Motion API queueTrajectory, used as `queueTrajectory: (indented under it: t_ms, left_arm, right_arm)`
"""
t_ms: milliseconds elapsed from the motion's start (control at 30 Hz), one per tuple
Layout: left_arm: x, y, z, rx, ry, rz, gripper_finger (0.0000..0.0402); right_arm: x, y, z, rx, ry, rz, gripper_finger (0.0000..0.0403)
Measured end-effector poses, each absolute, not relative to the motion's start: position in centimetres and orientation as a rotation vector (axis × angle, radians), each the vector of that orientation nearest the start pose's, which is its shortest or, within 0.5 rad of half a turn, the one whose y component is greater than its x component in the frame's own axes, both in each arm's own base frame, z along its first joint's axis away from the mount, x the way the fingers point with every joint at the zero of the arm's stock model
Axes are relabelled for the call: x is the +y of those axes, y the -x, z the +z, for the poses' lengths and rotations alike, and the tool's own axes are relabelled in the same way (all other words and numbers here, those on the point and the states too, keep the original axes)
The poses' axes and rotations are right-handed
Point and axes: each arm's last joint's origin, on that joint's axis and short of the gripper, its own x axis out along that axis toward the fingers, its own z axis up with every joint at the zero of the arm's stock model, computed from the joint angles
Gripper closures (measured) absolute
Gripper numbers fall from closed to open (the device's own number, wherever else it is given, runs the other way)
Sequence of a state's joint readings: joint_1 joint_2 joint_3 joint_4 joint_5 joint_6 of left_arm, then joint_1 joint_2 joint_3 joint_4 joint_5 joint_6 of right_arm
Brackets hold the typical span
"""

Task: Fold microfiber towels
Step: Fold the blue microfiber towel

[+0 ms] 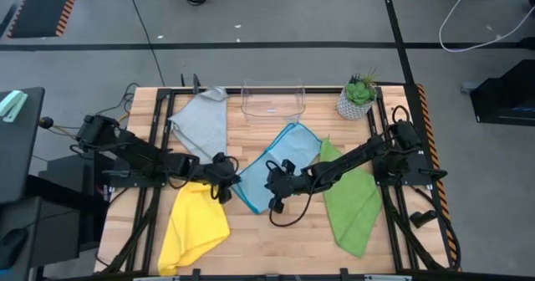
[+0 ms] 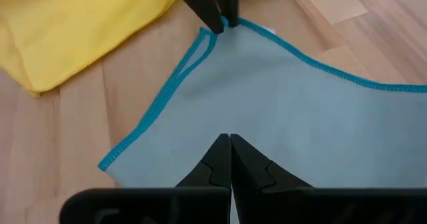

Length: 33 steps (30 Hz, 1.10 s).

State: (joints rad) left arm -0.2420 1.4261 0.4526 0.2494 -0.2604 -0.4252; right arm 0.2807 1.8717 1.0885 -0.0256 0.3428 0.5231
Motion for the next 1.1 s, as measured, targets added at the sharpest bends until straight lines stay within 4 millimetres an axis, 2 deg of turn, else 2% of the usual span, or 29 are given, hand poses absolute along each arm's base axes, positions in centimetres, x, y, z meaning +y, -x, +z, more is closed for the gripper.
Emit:
queueTrajectory:
  t_ms: [67,133,267,567,700,867,1100]
  left_arm:
    - [-5.1,-23.6,13.2,0.681,0.224,0.16,0.0382]
    - [-5.1,-23.7,13.4,0.667,0.237,0.16,0.0393]
    - [-5.2,-24.0,14.2,0.589,0.32,0.163,0.039]
    - [-6.2,-24.0,14.5,0.55,0.472,0.168,0.0396]
    - [-7.0,-23.7,14.5,0.531,0.485,0.201,0.0396]
    - [-7.0,-23.7,14.5,0.512,0.497,0.24,0.0398]
    - [-8.2,-23.6,14.3,0.489,0.519,0.214,0.0398]
  right_arm:
    - [9.7,-36.8,15.7,0.727,-0.246,-0.251,0.0398]
    - [9.7,-36.7,15.7,0.727,-0.246,-0.25,0.0398]
    - [9.7,-36.7,15.7,0.728,-0.246,-0.25,0.0398]
    - [9.8,-36.7,15.6,0.733,-0.238,-0.248,0.0397]
    - [10.0,-36.6,15.6,0.734,-0.231,-0.24,0.0397]
    - [10.0,-36.6,15.6,0.738,-0.23,-0.232,0.0397]
    - [10.5,-36.5,15.6,0.743,-0.217,-0.213,0.0397]
